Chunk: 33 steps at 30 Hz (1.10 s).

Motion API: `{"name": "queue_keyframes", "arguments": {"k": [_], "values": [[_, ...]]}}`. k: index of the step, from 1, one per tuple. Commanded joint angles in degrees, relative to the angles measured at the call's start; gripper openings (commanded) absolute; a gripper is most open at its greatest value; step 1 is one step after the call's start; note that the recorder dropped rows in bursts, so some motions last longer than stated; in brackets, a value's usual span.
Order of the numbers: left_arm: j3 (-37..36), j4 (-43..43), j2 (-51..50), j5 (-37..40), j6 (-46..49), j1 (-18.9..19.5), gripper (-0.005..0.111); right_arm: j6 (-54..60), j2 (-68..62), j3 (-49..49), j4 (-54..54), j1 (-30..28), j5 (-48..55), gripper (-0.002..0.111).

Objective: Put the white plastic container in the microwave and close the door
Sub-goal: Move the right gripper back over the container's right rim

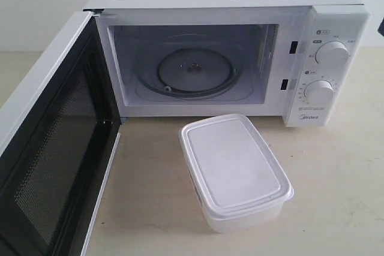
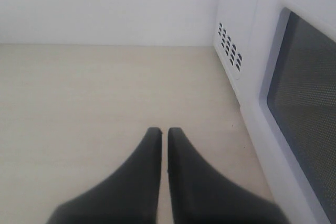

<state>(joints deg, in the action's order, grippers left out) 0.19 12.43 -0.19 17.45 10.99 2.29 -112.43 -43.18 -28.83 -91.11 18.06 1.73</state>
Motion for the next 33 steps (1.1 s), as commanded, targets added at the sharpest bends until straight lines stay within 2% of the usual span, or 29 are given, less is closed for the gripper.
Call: {"name": "queue_keyframes", "arguments": {"k": [1,4,6,8,17,21,24,25,29,31,33], "values": [[-0.2,0.3,0.2,-0.7,-0.3,-0.2,0.004,41.9,0.2,0.1,35.2,-0.3,2.4,0.0],[-0.2,0.3,0.2,-0.7,-0.3,-0.2,0.004,78.4,0.2,0.1,61.3,-0.3,2.4,0.0],[-0.2,0.3,0.2,-0.7,-0.3,-0.2,0.004,94.6,0.6,-0.8,70.8,-0.3,5.3,0.0],[-0.2,0.3,0.2,-0.7,-0.3,-0.2,0.004,104.8,0.7,-3.1,79.9,-0.3,10.9,0.0],[-0.2,0.3,0.2,-0.7,-0.3,-0.2,0.004,114.5,-0.7,-8.3,95.0,-0.3,29.2,0.0],[-0.2,0.3,0.2,-0.7,-0.3,-0.2,0.004,125.6,-4.9,-8.7,113.3,-1.1,35.2,0.0],[-0.2,0.3,0.2,-0.7,-0.3,-0.2,0.004,135.4,-9.0,-8.7,126.6,-4.9,36.0,0.001],[-0.2,0.3,0.2,-0.7,-0.3,-0.2,0.004,138.4,-10.3,-8.7,130.9,-7.0,36.4,0.003],[-0.2,0.3,0.2,-0.7,-0.3,-0.2,0.004,142.5,-16.4,-8.7,135.9,-13.4,38.6,0.018],[-0.2,0.3,0.2,-0.7,-0.3,-0.2,0.004,145.9,-20.2,-8.7,140.2,-14.8,38.9,0.026],[-0.2,0.3,0.2,-0.7,-0.3,-0.2,0.004,152.1,-23.5,-8.7,145.2,-14.8,39.7,0.03]]}}
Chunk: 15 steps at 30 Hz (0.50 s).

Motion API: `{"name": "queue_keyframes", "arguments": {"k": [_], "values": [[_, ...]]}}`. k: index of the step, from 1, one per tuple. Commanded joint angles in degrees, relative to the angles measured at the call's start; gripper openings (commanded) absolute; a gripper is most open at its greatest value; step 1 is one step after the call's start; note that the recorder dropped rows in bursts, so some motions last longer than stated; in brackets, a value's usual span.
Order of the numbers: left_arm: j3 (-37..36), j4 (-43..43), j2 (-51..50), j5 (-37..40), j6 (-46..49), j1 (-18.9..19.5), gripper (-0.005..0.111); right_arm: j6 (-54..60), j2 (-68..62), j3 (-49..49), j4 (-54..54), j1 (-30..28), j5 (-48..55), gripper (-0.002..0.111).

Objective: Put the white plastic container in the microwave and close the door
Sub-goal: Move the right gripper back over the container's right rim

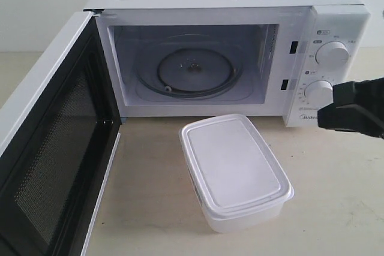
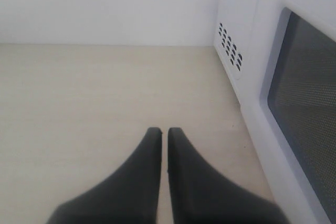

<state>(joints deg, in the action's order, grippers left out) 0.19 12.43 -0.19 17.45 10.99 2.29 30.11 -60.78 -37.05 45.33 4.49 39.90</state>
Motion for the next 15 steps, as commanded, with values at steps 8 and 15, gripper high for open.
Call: {"name": "queue_keyframes", "arguments": {"k": [8,15], "values": [[-0.2,0.3,0.2,-0.7,-0.3,-0.2,0.004,23.0,-18.7,-2.3,20.6,-1.3,-0.8,0.03],[-0.2,0.3,0.2,-0.7,-0.3,-0.2,0.004,30.8,-26.0,-3.2,25.9,-1.3,-3.5,0.03]]}}
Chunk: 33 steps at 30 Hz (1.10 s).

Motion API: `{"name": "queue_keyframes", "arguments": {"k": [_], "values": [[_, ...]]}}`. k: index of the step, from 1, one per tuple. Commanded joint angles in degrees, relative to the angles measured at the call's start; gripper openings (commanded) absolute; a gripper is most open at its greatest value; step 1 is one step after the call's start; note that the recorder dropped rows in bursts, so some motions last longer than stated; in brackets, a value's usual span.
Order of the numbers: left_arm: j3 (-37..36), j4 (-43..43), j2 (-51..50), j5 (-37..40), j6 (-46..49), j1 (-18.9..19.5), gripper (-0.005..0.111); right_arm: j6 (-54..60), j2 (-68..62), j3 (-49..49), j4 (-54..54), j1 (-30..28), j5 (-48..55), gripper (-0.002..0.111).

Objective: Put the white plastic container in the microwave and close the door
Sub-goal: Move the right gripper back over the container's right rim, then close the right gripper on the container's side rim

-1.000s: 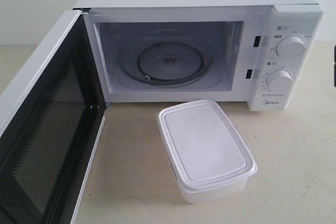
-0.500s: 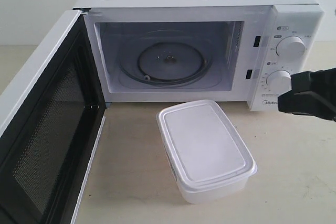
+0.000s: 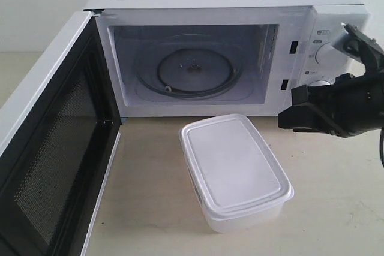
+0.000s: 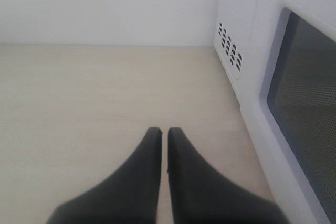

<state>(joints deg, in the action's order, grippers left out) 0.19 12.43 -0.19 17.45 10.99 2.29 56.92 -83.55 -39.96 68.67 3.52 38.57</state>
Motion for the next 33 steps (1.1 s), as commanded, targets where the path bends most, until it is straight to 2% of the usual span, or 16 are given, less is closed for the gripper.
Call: {"name": "queue_keyframes", "arguments": {"k": [1,15,22,24,27,30,31,33], "values": [[-0.2,0.3,0.2,-0.7,-0.3,-0.2,0.004,5.3,-4.2,-0.3,3.7,-0.3,-2.6,0.03],[-0.2,0.3,0.2,-0.7,-0.3,-0.2,0.004,21.7,-12.3,-0.3,17.1,1.6,-0.2,0.03],[-0.2,0.3,0.2,-0.7,-0.3,-0.2,0.004,24.5,-15.6,-0.3,18.3,1.6,-0.9,0.03],[-0.2,0.3,0.2,-0.7,-0.3,-0.2,0.004,25.3,-16.6,-0.3,19.4,1.6,-0.9,0.033],[-0.2,0.3,0.2,-0.7,-0.3,-0.2,0.004,25.5,-18.5,-0.3,19.7,1.6,0.0,0.045],[-0.2,0.3,0.2,-0.7,-0.3,-0.2,0.004,25.5,-20.2,-0.3,19.5,1.7,2.0,0.045],[-0.2,0.3,0.2,-0.7,-0.3,-0.2,0.004,25.2,-20.5,-0.2,19.5,1.7,2.6,0.04],[-0.2,0.3,0.2,-0.7,-0.3,-0.2,0.004,25.5,-20.5,-0.2,19.5,1.7,4.4,0.019]]}}
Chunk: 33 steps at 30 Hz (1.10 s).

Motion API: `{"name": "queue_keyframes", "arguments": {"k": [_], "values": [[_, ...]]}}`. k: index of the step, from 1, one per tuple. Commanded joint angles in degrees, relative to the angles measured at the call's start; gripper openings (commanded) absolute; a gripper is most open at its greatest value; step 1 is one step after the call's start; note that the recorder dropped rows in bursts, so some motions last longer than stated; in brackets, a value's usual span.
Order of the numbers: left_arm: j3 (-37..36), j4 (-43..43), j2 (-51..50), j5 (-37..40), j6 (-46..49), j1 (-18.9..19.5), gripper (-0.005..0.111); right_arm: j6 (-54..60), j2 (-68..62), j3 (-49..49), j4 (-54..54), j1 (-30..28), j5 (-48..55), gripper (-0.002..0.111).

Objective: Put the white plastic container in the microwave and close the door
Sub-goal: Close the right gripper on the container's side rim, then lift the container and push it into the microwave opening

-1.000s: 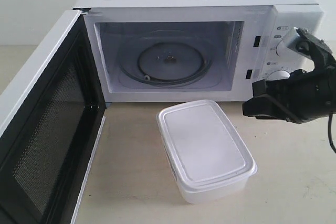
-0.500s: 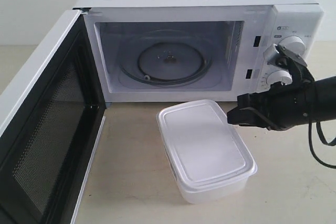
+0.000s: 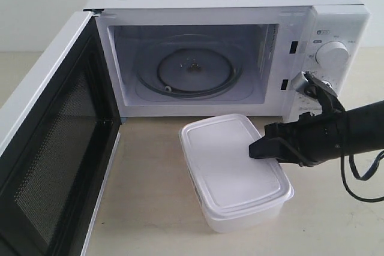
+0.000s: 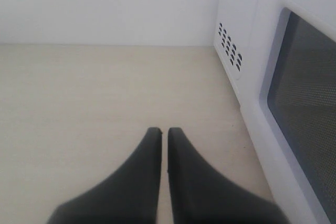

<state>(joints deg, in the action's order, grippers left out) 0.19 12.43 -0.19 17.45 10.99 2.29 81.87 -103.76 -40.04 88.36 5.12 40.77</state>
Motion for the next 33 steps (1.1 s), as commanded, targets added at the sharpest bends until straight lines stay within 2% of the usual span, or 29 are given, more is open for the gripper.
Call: {"name": "queue_keyframes", "arguments": {"k": [1,2,3,13,18,25,33], "values": [[-0.2,0.3,0.2,-0.7,-0.3,-0.2,0.004,0.9,-0.3,-0.1,-0.1,0.1,2.7,0.011],[-0.2,0.3,0.2,-0.7,-0.3,-0.2,0.004,1.1,-0.3,-0.1,-0.1,0.1,3.1,0.003],[-0.2,0.3,0.2,-0.7,-0.3,-0.2,0.004,1.1,-0.3,-0.1,-0.1,0.1,3.2,0.0],[-0.2,0.3,0.2,-0.7,-0.3,-0.2,0.004,-2.0,1.0,0.0,-0.3,0.1,4.7,0.0],[-0.2,0.3,0.2,-0.7,-0.3,-0.2,0.004,-3.0,4.2,0.6,3.3,0.1,6.3,0.0],[-0.2,0.3,0.2,-0.7,-0.3,-0.2,0.004,-0.8,8.4,4.7,9.9,0.1,9.1,0.0],[-0.2,0.3,0.2,-0.7,-0.3,-0.2,0.004,2.5,8.8,9.4,11.6,1.3,11.7,0.0]]}}
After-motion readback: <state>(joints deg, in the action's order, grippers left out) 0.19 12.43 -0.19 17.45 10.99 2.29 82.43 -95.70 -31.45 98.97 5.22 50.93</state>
